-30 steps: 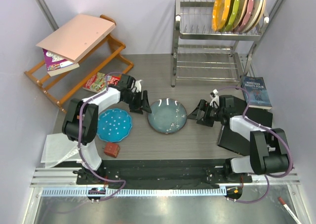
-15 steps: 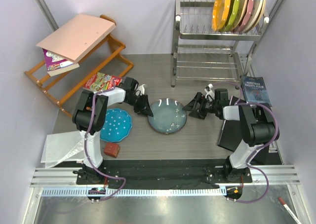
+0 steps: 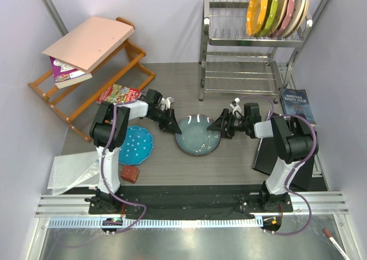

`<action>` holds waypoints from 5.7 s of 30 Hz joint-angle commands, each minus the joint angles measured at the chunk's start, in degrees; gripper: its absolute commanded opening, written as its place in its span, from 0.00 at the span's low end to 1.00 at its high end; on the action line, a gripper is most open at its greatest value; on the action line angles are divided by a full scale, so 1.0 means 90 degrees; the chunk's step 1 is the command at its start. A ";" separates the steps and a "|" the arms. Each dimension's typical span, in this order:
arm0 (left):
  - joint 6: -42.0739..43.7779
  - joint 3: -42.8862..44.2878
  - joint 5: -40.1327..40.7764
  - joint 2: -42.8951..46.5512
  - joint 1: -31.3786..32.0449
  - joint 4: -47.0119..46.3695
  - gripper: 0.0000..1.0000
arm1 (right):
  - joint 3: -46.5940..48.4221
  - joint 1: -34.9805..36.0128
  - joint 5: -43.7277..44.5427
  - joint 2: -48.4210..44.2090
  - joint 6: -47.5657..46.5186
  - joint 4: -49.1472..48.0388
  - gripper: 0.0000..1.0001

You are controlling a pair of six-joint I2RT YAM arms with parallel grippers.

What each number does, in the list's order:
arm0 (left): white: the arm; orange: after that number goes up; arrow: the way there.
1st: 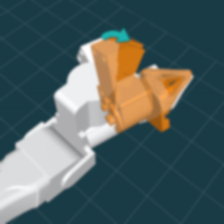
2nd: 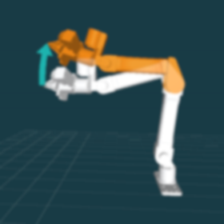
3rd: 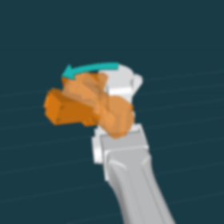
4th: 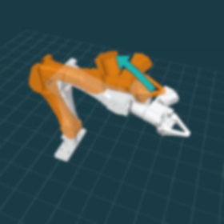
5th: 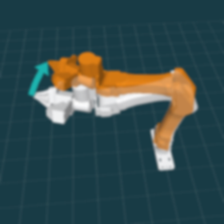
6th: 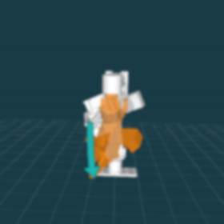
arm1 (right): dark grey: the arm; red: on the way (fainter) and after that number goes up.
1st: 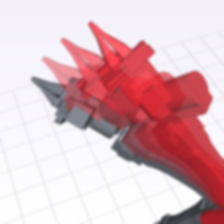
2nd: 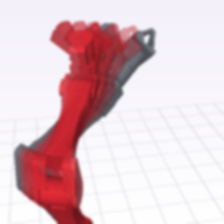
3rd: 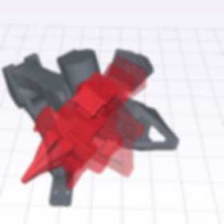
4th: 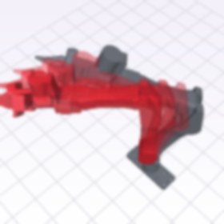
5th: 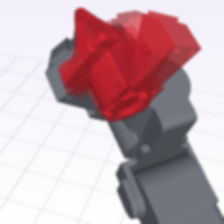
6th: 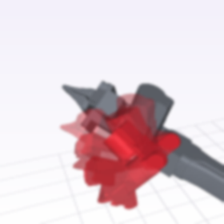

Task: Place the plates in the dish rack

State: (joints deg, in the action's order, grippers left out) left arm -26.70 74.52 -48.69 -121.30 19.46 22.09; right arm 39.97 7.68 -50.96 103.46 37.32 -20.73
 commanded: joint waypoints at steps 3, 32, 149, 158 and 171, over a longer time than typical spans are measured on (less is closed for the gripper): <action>0.0056 0.0167 0.0459 -0.0468 0.0240 -0.0257 0.00 | -0.0144 0.0396 0.0165 0.0409 -0.0299 0.0536 0.69; 0.1861 0.0528 0.3698 0.1541 0.0416 0.1286 0.99 | 0.1768 -0.0101 0.0506 -0.2079 -0.2964 0.4888 0.01; 0.1257 0.0997 0.8056 0.2725 0.1265 0.1189 0.99 | 1.1272 0.1002 1.1053 0.1220 -0.7428 0.0673 0.01; 0.1248 0.1007 0.8017 0.2686 0.1304 0.1169 0.99 | 1.1233 0.0992 1.1043 0.1170 -0.7399 0.0916 0.01; 0.1238 0.0919 0.8037 0.2657 0.1324 0.1130 1.00 | 1.1204 0.0973 1.0751 0.1190 -0.6872 0.1444 0.01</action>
State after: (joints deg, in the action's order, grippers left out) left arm -14.66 81.56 23.35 -97.01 31.16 33.67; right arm 138.82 17.82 44.91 121.10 -26.79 -0.93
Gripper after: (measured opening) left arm 0.994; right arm 0.154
